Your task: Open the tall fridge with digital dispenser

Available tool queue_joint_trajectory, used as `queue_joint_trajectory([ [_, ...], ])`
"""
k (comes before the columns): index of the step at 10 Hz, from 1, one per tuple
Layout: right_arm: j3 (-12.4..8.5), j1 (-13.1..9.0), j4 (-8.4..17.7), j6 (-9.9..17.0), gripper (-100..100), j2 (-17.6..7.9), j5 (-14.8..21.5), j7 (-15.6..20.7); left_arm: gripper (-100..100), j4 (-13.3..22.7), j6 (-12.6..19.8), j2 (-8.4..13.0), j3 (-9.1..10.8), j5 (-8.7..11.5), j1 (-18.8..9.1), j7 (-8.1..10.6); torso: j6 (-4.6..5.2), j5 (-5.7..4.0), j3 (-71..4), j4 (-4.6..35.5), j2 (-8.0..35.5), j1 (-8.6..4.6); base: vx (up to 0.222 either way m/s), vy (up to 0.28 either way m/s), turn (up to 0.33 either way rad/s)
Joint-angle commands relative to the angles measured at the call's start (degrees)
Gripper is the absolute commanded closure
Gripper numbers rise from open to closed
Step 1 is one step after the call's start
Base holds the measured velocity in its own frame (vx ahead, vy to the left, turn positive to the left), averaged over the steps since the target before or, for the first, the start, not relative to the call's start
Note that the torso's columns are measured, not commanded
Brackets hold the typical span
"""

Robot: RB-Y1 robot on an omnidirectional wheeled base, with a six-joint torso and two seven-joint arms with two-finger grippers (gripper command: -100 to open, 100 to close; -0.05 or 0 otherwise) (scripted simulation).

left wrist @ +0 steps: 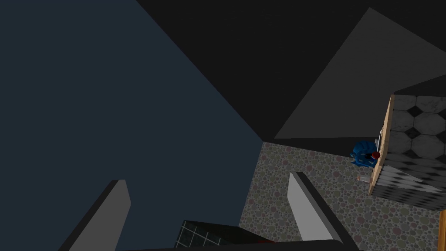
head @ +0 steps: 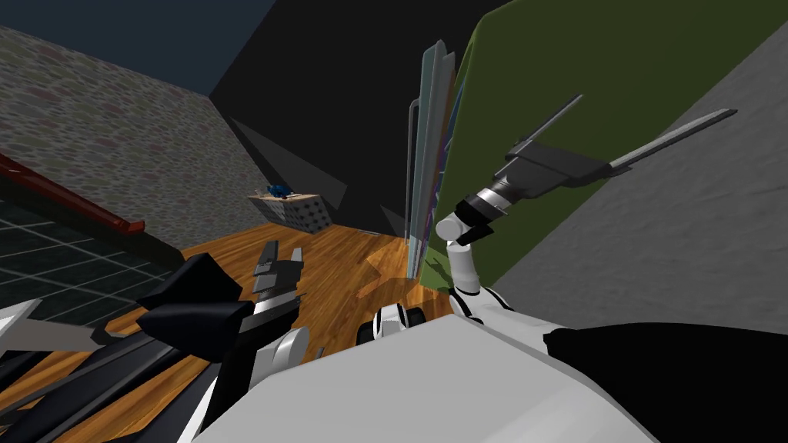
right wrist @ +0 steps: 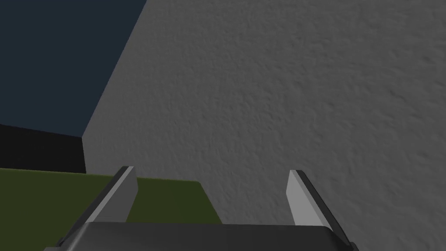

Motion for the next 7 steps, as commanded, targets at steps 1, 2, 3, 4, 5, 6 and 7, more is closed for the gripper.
queue_joint_trajectory([
  [1, -1.2, -4.9, 0.7, -2.2, -100, -0.3, -4.3, 0.6, 0, 0.0, 0.0, 0.0, 0.0, 0.0, 0.0, 0.0, -0.02, -0.01, 0.0, 0.0, 0.0, -0.03, 0.052, -0.026, 0.077],
  [2, -1.2, -5.8, 0.7, -2.2, -100, -0.3, -4.3, 0.6, 0, 0.0, 0.0, 0.0, 0.0, 0.0, 0.0, 0.0, 0.0, -0.01, 0.0, 0.0, 0.0, -0.02, 0.027, -0.014, -0.004],
  [3, -2.2, -7.8, 1.3, -4.1, -100, -0.5, -6.9, 1.1, 0, 0.0, 0.0, 0.0, 0.0, 0.0, 0.0, 0.0, 0.01, 0.0, 0.0, 0.0, 0.1, 0.02, 0.049, -0.016, 0.134],
  [4, -2.2, -9.4, 1.3, -4.1, -100, -0.5, -7.8, 1.1, 0, 0.0, 0.0, 0.0, 0.0, 0.0, 0.0, 0.0, -0.04, 0.01, 0.0, 0.0, 0.0, 0.03, 0.051, -0.023, 0.09],
  [5, -2.2, -10.2, 1.3, -4.1, -100, -0.5, -7.8, 1.1, 0, 0.0, 0.0, 0.0, 0.0, 0.0, 0.0, 0.0, 0.0, 0.0, 0.0, 0.0, 0.0, 0.0, 0.021, -0.016, -0.007],
  [6, -3.2, -12.3, 2.1, -5.8, -100, -0.7, -10.4, 1.8, 0, 0.0, 0.0, 0.0, 0.0, 0.0, 0.0, 0.0, 0.0, 0.0, 0.0, 0.0, 0.1, 0.01, 0.04, -0.019, 0.123],
  [7, -3.2, -13.9, 2.1, -5.8, -100, -0.7, -11.3, 1.8, 0, 0.0, 0.0, 0.0, 0.0, 0.0, 0.0, 0.0, -0.04, 0.0, 0.0, 0.0, 0.0, 0.01, 0.046, -0.028, 0.102],
])
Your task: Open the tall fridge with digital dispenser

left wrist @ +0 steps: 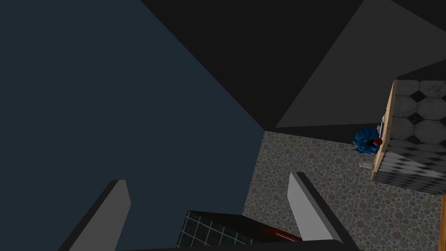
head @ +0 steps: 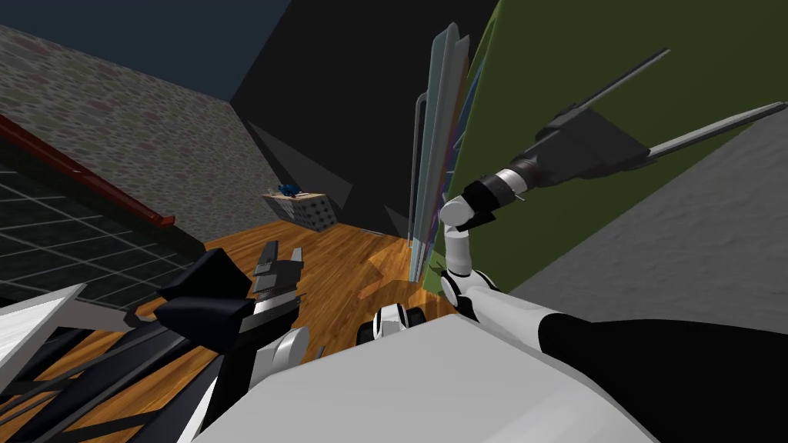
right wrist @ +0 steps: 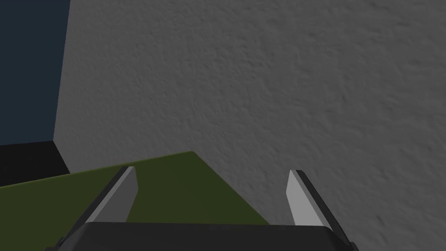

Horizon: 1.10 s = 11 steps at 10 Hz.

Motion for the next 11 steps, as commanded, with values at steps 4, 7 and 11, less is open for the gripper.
queue_joint_trajectory([
  [4, -1.7, -7.9, 1.3, -2.6, -100, -0.2, -5.6, 1.0, 0, 0.0, 0.0, 0.0, 0.0, 0.0, 0.0, 0.0, 0.03, 0.0, 0.0, 0.0, 0.0, -0.01, 0.03, -0.021, 0.053],
  [7, -2.7, -12.2, 2.1, -4.3, -100, -0.3, -8.9, 1.7, 0, 0.0, 0.0, 0.0, 0.0, 0.0, 0.0, 0.0, 0.03, -0.01, 0.0, 0.0, 0.0, -0.02, 0.037, -0.026, 0.075],
  [11, -5.0, -19.8, 4.1, -7.2, -100, -0.2, -15.3, 3.1, 0, 0.0, 0.0, 0.0, 0.0, 0.0, 0.0, 0.0, 0.01, -0.01, 0.0, 0.0, 0.0, -0.04, 0.039, -0.032, 0.116],
])
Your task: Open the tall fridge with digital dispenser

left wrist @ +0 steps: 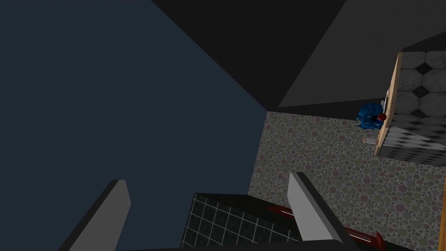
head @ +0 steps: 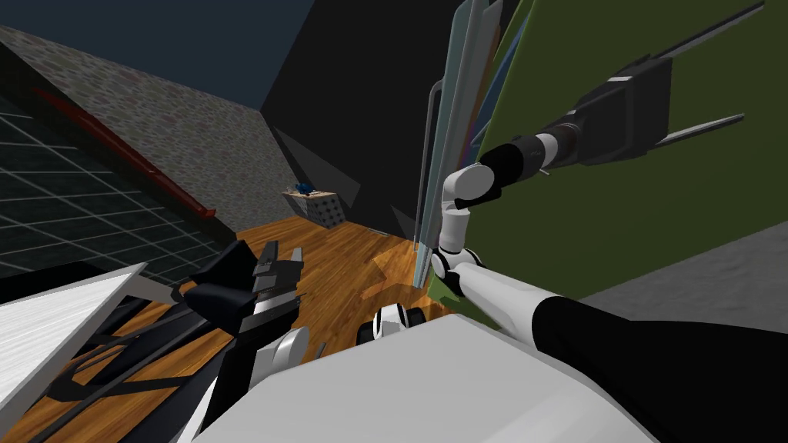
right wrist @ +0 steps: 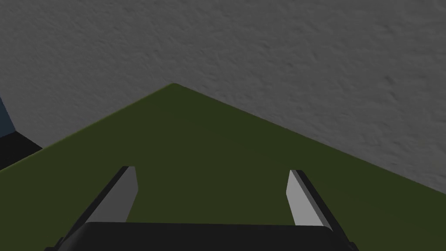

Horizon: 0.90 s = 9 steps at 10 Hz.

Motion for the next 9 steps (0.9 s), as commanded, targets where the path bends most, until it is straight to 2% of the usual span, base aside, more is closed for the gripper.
queue_joint_trajectory([
  [1, -0.6, -3.6, 0.4, -0.8, -100, 0.0, -2.2, 0.4, 0, 0.0, 0.0, 0.0, 0.0, 0.0, 0.0, 0.0, 0.04, 0.0, 0.0, 0.0, 0.0, 0.01, 0.024, -0.019, -0.017],
  [2, -1.7, -5.7, 1.4, -2.2, -100, 0.1, -4.8, 1.1, 0, 0.0, 0.0, 0.0, 0.0, 0.0, 0.0, 0.0, 0.04, 0.01, 0.0, 0.0, 0.1, 0.07, 0.042, -0.024, 0.149],
  [3, -1.7, -7.5, 1.4, -2.2, -100, 0.1, -5.2, 1.1, 0, 0.0, 0.0, 0.0, 0.0, 0.0, 0.0, 0.0, -0.02, 0.03, 0.0, 0.0, 0.0, 0.08, 0.038, -0.033, 0.085],
  [6, -4.0, -13.0, 3.7, -4.6, -100, 0.4, -10.5, 2.7, 0, 0.0, 0.0, 0.0, 0.0, 0.0, 0.0, 0.0, 0.04, 0.0, 0.0, 0.0, 0.0, 0.02, 0.036, -0.047, 0.119],
  [7, -4.0, -14.8, 3.7, -4.6, -100, 0.4, -11.1, 2.7, 0, 0.0, 0.0, 0.0, 0.0, 0.0, 0.0, 0.0, 0.01, 0.0, 0.0, 0.0, 0.0, 0.0, 0.03, -0.044, 0.086],
  [8, -5.1, -16.6, 4.9, -5.7, -100, 0.6, -13.4, 3.4, 0, 0.0, 0.0, 0.0, 0.0, 0.0, 0.0, 0.0, 0.03, 0.01, 0.0, 0.0, 0.0, 0.06, 0.035, -0.04, 0.159],
  [9, -5.1, -18.3, 4.9, -5.7, -100, 0.6, -13.8, 3.4, 0, 0.0, 0.0, 0.0, 0.0, 0.0, 0.0, 0.0, 0.0, 0.02, 0.0, 0.0, 0.0, 0.08, 0.033, -0.038, 0.067],
])
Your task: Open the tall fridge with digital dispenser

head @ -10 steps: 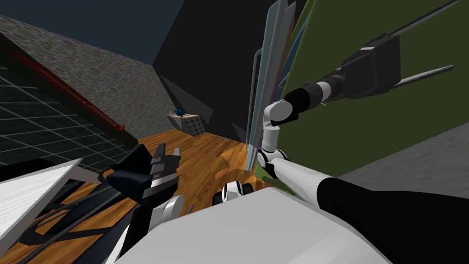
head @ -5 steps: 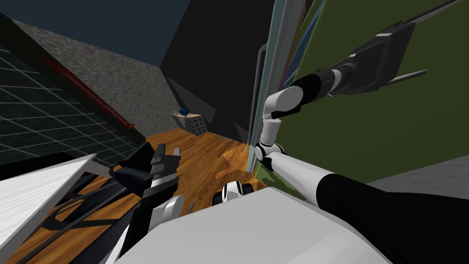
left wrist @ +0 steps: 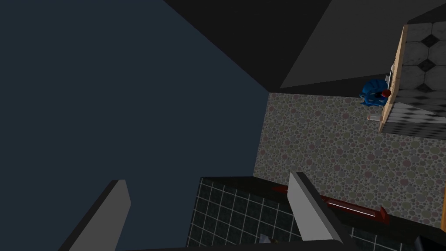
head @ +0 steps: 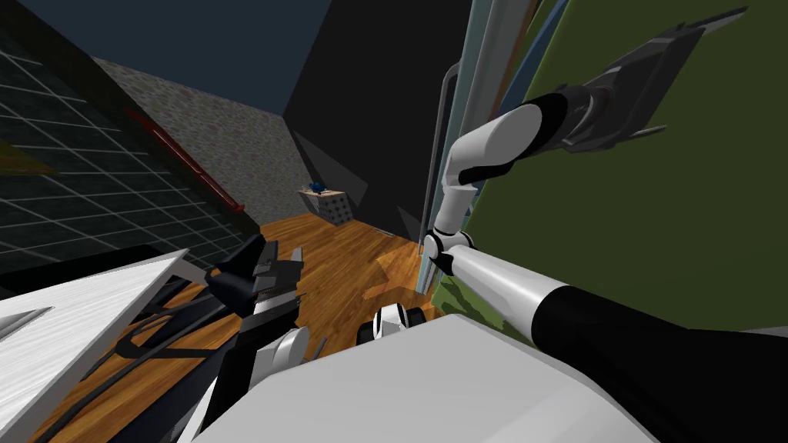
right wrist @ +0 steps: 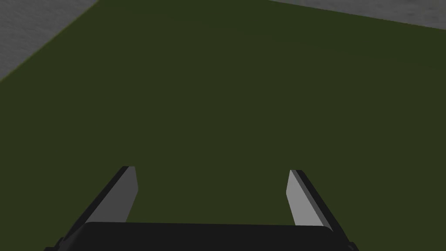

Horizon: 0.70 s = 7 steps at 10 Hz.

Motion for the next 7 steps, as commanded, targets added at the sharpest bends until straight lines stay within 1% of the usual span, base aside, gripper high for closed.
queue_joint_trajectory([
  [1, -0.5, -3.6, 0.7, -0.7, -100, 0.2, -1.5, 0.4, 0, 0.0, 0.0, 0.0, 0.0, 0.0, 0.0, 0.0, 0.04, 0.0, 0.0, 0.0, 0.0, 0.0, 0.018, -0.017, -0.019],
  [2, -1.6, -5.8, 1.9, -1.8, -100, 0.4, -4.2, 1.2, 0, 0.0, 0.0, 0.0, 0.0, 0.0, 0.0, 0.0, 0.03, 0.0, 0.0, 0.0, 0.1, 0.01, 0.029, -0.026, 0.14],
  [3, -1.6, -7.1, 1.9, -1.8, -100, 0.4, -4.2, 1.2, 0, 0.0, 0.0, 0.0, 0.0, 0.0, 0.0, 0.0, -0.01, 0.0, 0.0, 0.0, 0.0, -0.01, 0.025, -0.036, 0.096],
  [4, -2.7, -9.1, 3.1, -2.7, -100, 0.7, -6.7, 1.9, 0, 0.0, 0.0, 0.0, 0.0, 0.0, 0.0, 0.0, 0.03, -0.02, 0.0, 0.0, 0.0, -0.06, 0.02, -0.041, 0.137],
  [5, -2.7, -10.5, 3.1, -2.7, -100, 0.7, -6.7, 1.9, 0, 0.0, 0.0, 0.0, 0.0, 0.0, 0.0, 0.0, 0.01, -0.03, 0.0, 0.0, 0.0, -0.08, 0.02, -0.041, 0.065],
  [6, -3.8, -12.2, 4.3, -3.6, -100, 1.0, -9.1, 2.7, 0, 0.0, 0.0, 0.0, 0.0, 0.0, 0.0, 0.0, 0.04, -0.03, 0.0, 0.0, 0.0, -0.07, 0.026, -0.06, 0.131],
  [7, -3.8, -13.7, 4.3, -3.6, -100, 1.0, -9.1, 2.7, 0, 0.0, 0.0, 0.0, 0.0, 0.0, 0.0, 0.0, -0.03, -0.03, -0.1, 0.0, 0.0, -0.14, 0.01, -0.029, 0.055],
])
